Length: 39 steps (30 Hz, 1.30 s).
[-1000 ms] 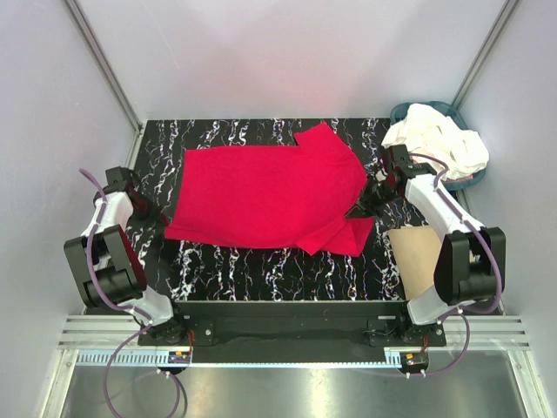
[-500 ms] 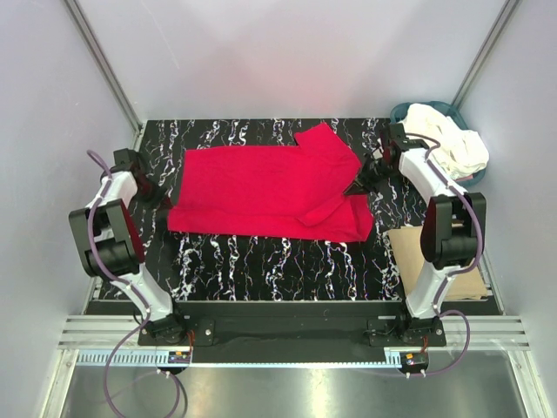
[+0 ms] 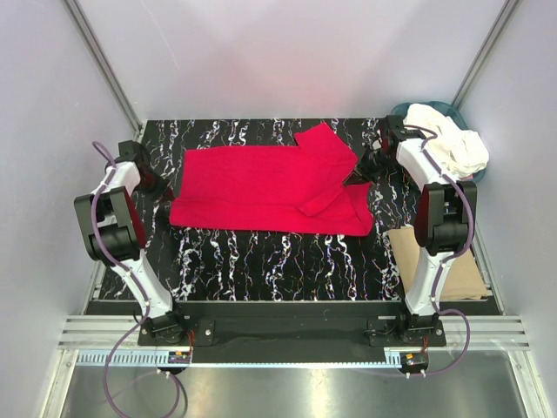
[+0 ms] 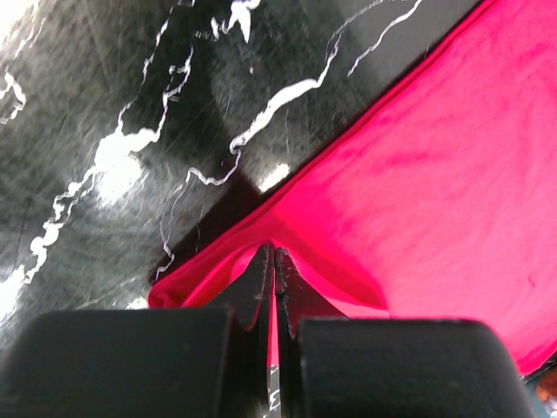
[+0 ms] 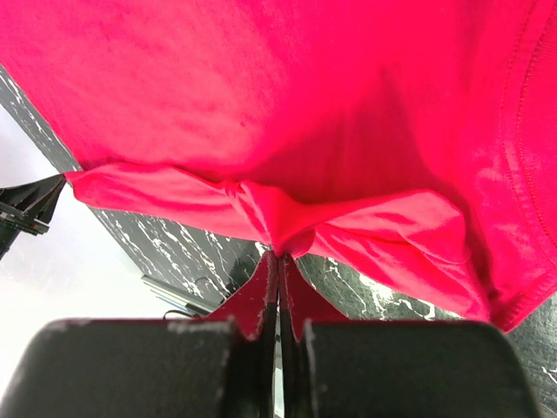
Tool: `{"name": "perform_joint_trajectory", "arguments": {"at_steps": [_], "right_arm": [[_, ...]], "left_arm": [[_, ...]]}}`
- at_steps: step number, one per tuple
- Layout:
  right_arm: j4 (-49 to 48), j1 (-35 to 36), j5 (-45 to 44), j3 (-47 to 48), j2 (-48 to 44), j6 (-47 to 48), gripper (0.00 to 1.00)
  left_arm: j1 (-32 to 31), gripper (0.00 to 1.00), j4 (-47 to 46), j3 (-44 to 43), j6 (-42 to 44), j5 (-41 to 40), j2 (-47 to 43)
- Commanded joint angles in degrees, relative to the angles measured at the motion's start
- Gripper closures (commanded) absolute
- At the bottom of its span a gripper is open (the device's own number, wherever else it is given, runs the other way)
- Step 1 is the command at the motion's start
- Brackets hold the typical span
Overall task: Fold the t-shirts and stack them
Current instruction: Fold the tshirt
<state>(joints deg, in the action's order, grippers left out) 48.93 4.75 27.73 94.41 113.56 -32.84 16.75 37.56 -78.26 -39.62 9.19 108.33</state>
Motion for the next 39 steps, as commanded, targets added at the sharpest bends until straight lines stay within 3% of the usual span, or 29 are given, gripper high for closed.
{"name": "perform_joint_trajectory", "arguments": {"at_steps": [1,29,39], "right_arm": [[0.47,-0.45,1.01,3.15,0.61,-0.03,1.0],[1.79,-3.0,0.4,0.43,-1.41,-0.65,1.0],[1.79,-3.35,0.84,4.64,3.77,0.23,1.0]], "left_arm": [[0.03,1.0,-1.35,-3.3,-0.73,0.13,1.0],[1.61,1.0,-0.91,-0.84,1.73,-2.25,-0.32],[0.91,1.0,-1.0,-3.04,0.68,-0.49,1.44]]}}
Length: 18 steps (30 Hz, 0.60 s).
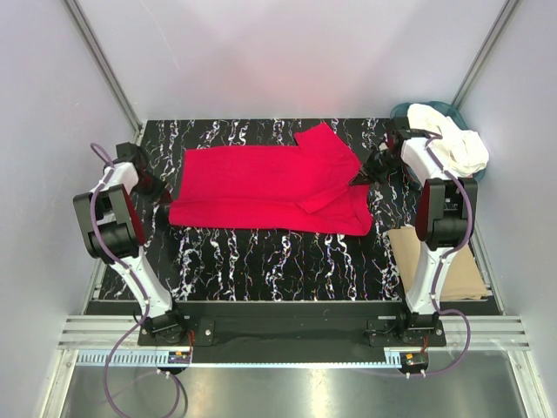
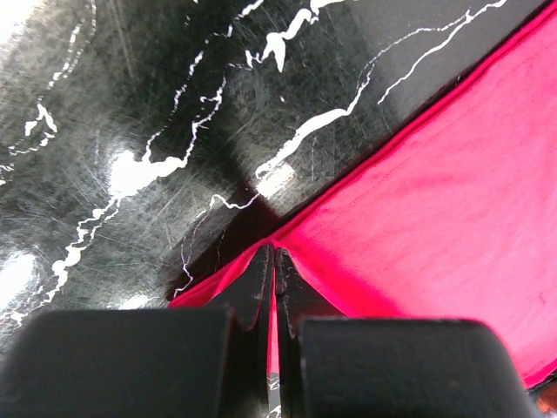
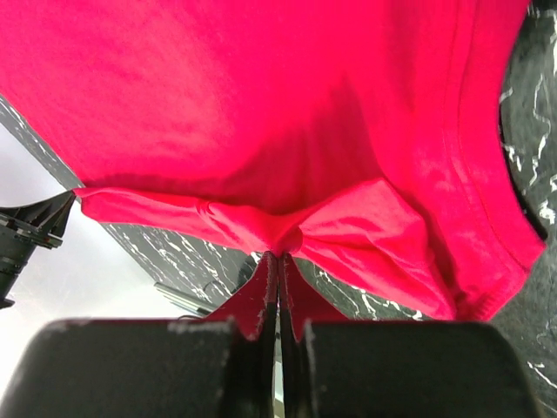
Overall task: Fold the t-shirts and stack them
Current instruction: Fold the tshirt
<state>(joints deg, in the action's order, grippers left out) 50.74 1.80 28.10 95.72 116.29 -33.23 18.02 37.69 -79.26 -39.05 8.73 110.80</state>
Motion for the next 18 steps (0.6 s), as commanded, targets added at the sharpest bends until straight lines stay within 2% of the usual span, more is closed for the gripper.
{"name": "perform_joint_trajectory", "arguments": {"at_steps": [1,18], "right_arm": [[-0.03,-0.4,0.47,3.85,1.65,0.71,1.0],[0.06,-0.75,0.91,8.25,6.93,1.15,1.0]], "left_arm": [[-0.44,1.0,-1.13,-1.95,0.02,-0.12,-0.85],[-0.62,1.0,-1.13,-2.74,0.55,1.11,0.38]]}}
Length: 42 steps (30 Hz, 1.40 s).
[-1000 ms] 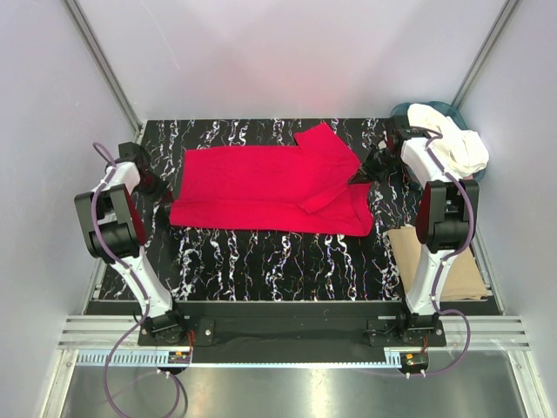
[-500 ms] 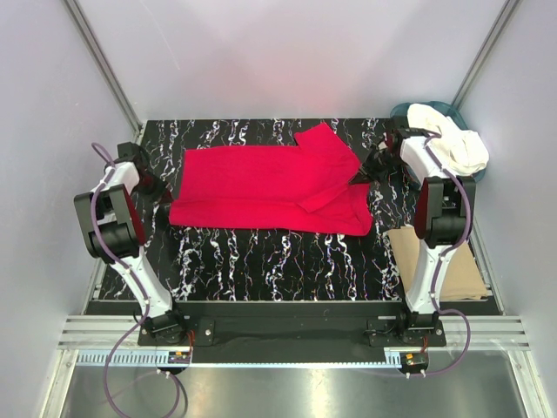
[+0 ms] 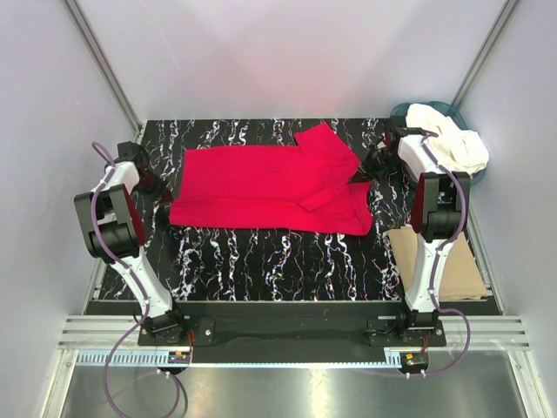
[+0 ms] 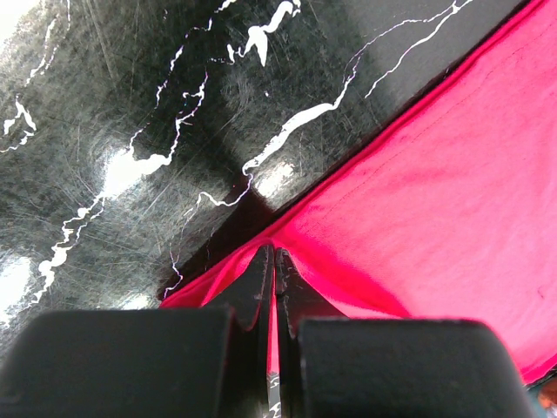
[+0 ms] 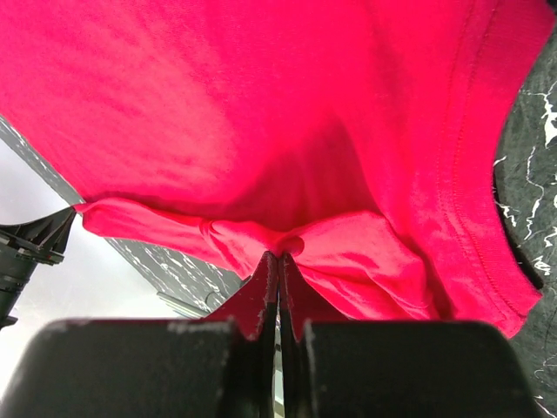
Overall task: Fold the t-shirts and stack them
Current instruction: Fold the tshirt
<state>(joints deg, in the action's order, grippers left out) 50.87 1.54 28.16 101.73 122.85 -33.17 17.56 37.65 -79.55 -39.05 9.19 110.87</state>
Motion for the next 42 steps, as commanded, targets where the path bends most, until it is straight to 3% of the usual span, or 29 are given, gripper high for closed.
{"name": "perform_joint_trajectory", "arguments": {"at_steps": [1,29,32,36,42], "right_arm": [[-0.07,-0.49,0.84,2.24,0.55,1.09,1.0],[-0.07,-1.19,-1.27,2.76,2.13,0.73,1.0],[-0.07,-1.19,-1.0,3.56,3.01,0.91,1.0],[0.02,-1.19,-0.57,4.52,4.24,0.74,1.0],[0.37,-1.19,-0.74,5.05,5.03,0.47,0.99]], "left_arm": [[-0.16,1.0,-1.09,-2.54,0.64,0.91,0.23],[-0.77,0.97,-1.09,-7.37,2.83,3.9,5.32],[-0.77,0.87,-0.91,-7.81,3.98,3.91,5.5],[-0.86,0.57,-0.21,-8.52,5.73,0.93,2.25],[-3.32,0.44,2.16,-7.91,8.2,-1.9,-3.9]]}}
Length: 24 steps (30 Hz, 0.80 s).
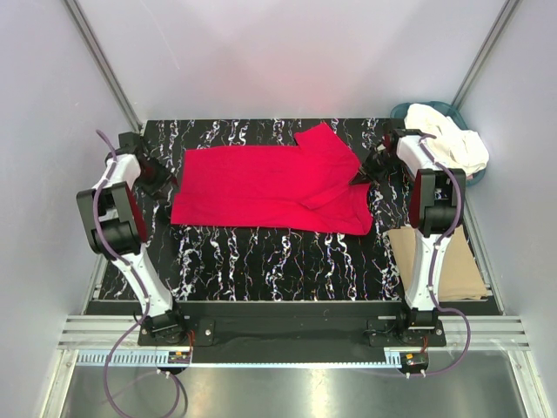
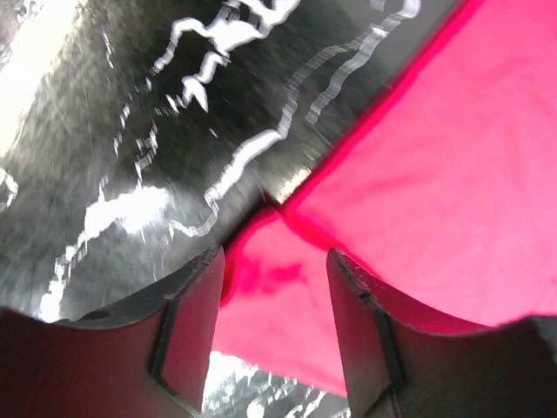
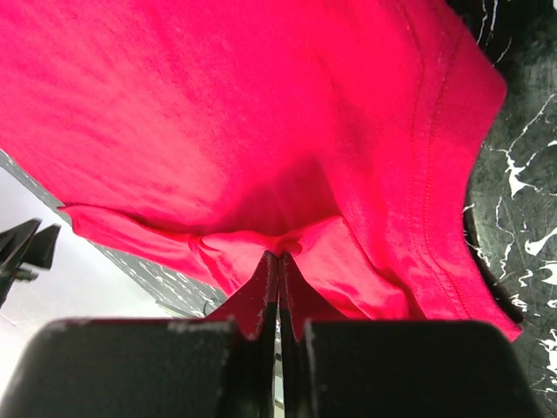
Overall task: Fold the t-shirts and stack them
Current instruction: Fold the tshirt
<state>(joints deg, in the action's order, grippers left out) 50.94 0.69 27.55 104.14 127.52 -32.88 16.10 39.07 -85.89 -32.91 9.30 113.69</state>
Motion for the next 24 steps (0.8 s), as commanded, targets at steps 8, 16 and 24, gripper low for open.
{"name": "perform_joint_trajectory", "arguments": {"at_steps": [8,16,24], "right_arm": [[1.27,-2.08,0.22,8.71,4.3,1.59,0.89],[9.44,-2.53,-6.45,9.8,0.64,9.06,0.52],[1.19,-2.53,-5.85,-21.04,-19.41,12.23,0.35]], "left_arm": [[-7.66,0.49,-1.45,7.84,-0.05,3.08,-10.07],[-7.57,0.57,-2.07,9.86,1.7,3.44,-8.57],[-7.48,0.58,-2.59,10.65,1.88,3.18,-8.13]]}}
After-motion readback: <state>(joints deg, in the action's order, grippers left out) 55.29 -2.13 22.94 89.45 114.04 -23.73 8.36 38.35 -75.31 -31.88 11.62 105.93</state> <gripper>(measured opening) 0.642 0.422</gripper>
